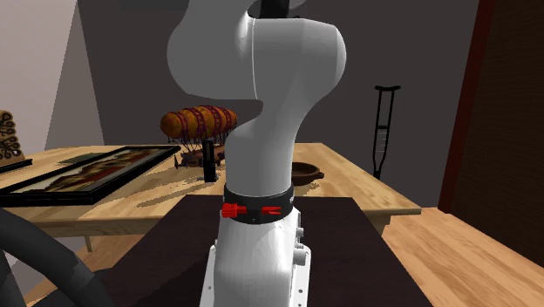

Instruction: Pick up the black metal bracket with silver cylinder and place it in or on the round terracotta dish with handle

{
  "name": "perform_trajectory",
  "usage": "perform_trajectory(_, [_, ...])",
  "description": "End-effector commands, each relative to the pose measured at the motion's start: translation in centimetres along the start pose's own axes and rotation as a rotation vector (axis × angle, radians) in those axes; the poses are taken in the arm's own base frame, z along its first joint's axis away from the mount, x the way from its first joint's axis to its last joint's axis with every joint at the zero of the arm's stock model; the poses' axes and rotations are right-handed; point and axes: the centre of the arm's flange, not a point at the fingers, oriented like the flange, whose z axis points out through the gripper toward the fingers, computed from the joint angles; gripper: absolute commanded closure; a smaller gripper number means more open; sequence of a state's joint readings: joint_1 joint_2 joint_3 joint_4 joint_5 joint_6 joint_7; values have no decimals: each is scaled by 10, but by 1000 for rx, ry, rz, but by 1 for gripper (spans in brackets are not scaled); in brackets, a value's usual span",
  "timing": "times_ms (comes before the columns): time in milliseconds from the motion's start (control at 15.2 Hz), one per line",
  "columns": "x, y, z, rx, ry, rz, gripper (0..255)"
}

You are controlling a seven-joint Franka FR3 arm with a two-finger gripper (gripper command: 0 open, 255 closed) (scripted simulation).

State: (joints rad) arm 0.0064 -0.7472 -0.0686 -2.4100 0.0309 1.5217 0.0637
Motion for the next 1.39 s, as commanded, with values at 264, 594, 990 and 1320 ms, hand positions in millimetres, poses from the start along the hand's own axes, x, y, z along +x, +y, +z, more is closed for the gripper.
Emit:
perform_trajectory(264, [16, -37, 36, -12, 1, 22, 0])
perform_trajectory(594, [37, -83, 81, -26, 2, 49, 0])
perform_trajectory(990, [64, -136, 136, -44, 3, 81, 0])
perform_trajectory(1320, [88, -179, 182, -58, 4, 108, 0])
